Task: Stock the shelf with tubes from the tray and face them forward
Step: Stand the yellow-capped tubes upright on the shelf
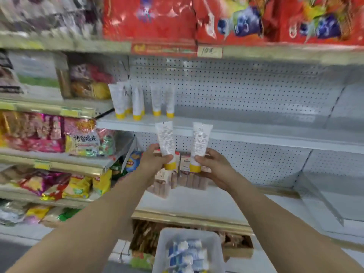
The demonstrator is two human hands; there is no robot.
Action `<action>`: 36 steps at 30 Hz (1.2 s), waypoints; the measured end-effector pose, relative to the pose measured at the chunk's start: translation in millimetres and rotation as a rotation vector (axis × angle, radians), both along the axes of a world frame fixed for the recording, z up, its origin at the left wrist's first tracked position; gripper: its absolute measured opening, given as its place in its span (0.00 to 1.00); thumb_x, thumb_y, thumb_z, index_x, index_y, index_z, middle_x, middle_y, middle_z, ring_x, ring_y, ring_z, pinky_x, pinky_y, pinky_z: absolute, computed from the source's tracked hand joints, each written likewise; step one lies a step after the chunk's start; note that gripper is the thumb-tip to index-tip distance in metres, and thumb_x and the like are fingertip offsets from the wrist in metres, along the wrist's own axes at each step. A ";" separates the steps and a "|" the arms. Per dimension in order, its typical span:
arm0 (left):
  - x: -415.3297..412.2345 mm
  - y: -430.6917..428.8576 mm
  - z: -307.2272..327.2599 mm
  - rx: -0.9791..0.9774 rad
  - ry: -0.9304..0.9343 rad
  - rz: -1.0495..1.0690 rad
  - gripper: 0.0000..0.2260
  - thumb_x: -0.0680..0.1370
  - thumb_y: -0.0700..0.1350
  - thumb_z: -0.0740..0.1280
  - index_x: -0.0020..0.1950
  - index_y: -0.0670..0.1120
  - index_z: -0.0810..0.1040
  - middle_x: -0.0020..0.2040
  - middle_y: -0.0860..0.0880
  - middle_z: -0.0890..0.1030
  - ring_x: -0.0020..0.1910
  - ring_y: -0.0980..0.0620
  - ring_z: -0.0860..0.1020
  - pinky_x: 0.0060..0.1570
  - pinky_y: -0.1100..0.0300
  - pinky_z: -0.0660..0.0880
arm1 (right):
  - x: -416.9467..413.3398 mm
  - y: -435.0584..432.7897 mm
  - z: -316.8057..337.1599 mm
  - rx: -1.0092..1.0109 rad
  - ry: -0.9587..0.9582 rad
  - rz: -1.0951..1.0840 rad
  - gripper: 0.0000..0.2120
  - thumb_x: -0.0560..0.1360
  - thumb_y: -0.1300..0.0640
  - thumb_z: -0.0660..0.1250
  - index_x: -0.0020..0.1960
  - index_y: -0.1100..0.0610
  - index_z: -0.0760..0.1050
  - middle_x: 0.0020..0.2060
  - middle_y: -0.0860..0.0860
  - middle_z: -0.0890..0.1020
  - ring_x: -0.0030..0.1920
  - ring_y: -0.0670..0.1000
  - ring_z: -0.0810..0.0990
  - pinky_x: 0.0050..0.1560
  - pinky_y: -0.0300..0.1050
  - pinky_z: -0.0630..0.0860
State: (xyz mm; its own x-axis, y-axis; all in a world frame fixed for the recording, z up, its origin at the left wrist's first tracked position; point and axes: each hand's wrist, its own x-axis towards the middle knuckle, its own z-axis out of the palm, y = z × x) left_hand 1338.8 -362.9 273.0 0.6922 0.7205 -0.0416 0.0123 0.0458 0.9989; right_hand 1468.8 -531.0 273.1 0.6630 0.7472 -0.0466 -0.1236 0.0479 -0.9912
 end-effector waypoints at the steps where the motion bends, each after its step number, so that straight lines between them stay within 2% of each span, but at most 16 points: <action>1: 1.1 7.9 12.1 0.047 -0.002 0.024 0.18 0.73 0.34 0.73 0.59 0.44 0.73 0.52 0.42 0.81 0.49 0.45 0.81 0.47 0.51 0.80 | 2.0 6.3 11.6 0.001 -0.041 -0.026 0.14 0.74 0.61 0.72 0.60 0.56 0.77 0.55 0.53 0.84 0.55 0.55 0.83 0.55 0.54 0.80; 4: 8.0 38.8 47.4 0.158 -0.043 0.086 0.16 0.73 0.35 0.73 0.56 0.47 0.73 0.46 0.45 0.80 0.39 0.51 0.79 0.33 0.61 0.73 | 14.3 31.2 46.3 0.040 -0.133 -0.086 0.15 0.74 0.61 0.72 0.60 0.56 0.76 0.53 0.52 0.85 0.52 0.52 0.84 0.51 0.48 0.81; 6: 16.1 64.0 66.8 0.229 -0.057 0.108 0.16 0.73 0.36 0.73 0.56 0.48 0.73 0.46 0.46 0.81 0.41 0.53 0.79 0.36 0.61 0.74 | 25.1 53.8 67.8 0.056 -0.196 -0.120 0.17 0.74 0.61 0.73 0.61 0.56 0.75 0.52 0.52 0.85 0.51 0.51 0.84 0.53 0.48 0.81; 9: 36.2 101.2 82.4 0.285 -0.048 0.137 0.18 0.71 0.37 0.74 0.57 0.48 0.74 0.51 0.45 0.82 0.49 0.47 0.81 0.48 0.54 0.77 | 41.2 89.9 85.9 0.050 -0.288 -0.188 0.19 0.73 0.60 0.74 0.62 0.55 0.74 0.52 0.51 0.84 0.52 0.50 0.83 0.57 0.50 0.80; 13: 67.7 144.0 79.7 0.322 -0.027 0.171 0.17 0.71 0.38 0.75 0.55 0.51 0.74 0.51 0.46 0.83 0.49 0.47 0.81 0.42 0.57 0.75 | 60.3 138.5 84.6 -0.019 -0.392 -0.264 0.19 0.72 0.55 0.75 0.61 0.50 0.74 0.52 0.48 0.84 0.52 0.48 0.83 0.58 0.52 0.79; 17: 94.9 175.4 70.1 0.330 -0.024 0.170 0.17 0.72 0.40 0.74 0.56 0.51 0.74 0.51 0.49 0.82 0.50 0.48 0.80 0.48 0.54 0.76 | 70.2 178.4 79.2 -0.108 -0.466 -0.335 0.18 0.73 0.53 0.74 0.60 0.50 0.74 0.51 0.47 0.83 0.50 0.46 0.82 0.48 0.41 0.78; 21: 112.6 194.6 60.1 0.363 -0.056 0.145 0.15 0.72 0.38 0.73 0.55 0.51 0.74 0.47 0.53 0.81 0.48 0.52 0.78 0.39 0.66 0.70 | 78.9 210.4 71.5 -0.151 -0.474 -0.435 0.18 0.73 0.54 0.74 0.61 0.51 0.75 0.52 0.49 0.83 0.50 0.48 0.82 0.47 0.39 0.75; 25: 121.5 207.6 47.3 0.424 -0.066 0.133 0.16 0.74 0.39 0.72 0.56 0.53 0.72 0.45 0.57 0.80 0.46 0.54 0.78 0.37 0.73 0.67 | 85.8 235.0 60.9 -0.194 -0.482 -0.482 0.19 0.72 0.54 0.75 0.61 0.51 0.75 0.52 0.50 0.84 0.50 0.49 0.82 0.48 0.41 0.77; 29: 128.3 214.4 41.6 0.457 -0.086 0.126 0.16 0.75 0.39 0.70 0.59 0.52 0.72 0.47 0.56 0.80 0.45 0.58 0.77 0.37 0.73 0.68 | 87.3 251.8 52.2 -0.204 -0.510 -0.507 0.18 0.72 0.54 0.75 0.60 0.51 0.75 0.50 0.48 0.84 0.48 0.48 0.82 0.48 0.40 0.79; 32: 130.8 216.2 39.3 0.469 -0.092 0.127 0.16 0.76 0.38 0.70 0.59 0.52 0.71 0.48 0.56 0.80 0.46 0.56 0.77 0.37 0.74 0.67 | 88.6 261.1 49.9 -0.215 -0.528 -0.516 0.18 0.72 0.54 0.74 0.60 0.50 0.75 0.49 0.47 0.83 0.46 0.46 0.82 0.45 0.37 0.77; 36: 133.0 218.6 36.1 0.467 -0.103 0.128 0.17 0.76 0.38 0.70 0.61 0.50 0.72 0.50 0.54 0.80 0.48 0.55 0.78 0.40 0.68 0.69 | 88.6 270.0 46.3 -0.251 -0.535 -0.536 0.19 0.71 0.52 0.75 0.60 0.51 0.76 0.50 0.49 0.84 0.47 0.47 0.83 0.51 0.46 0.81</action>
State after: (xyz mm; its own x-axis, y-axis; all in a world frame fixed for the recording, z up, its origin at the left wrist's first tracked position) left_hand 1471.8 -144.3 309.1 0.5808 0.7250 0.3702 -0.0639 -0.4127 0.9086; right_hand 1557.4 -261.0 319.4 0.9092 0.3293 0.2548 0.3484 -0.2668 -0.8986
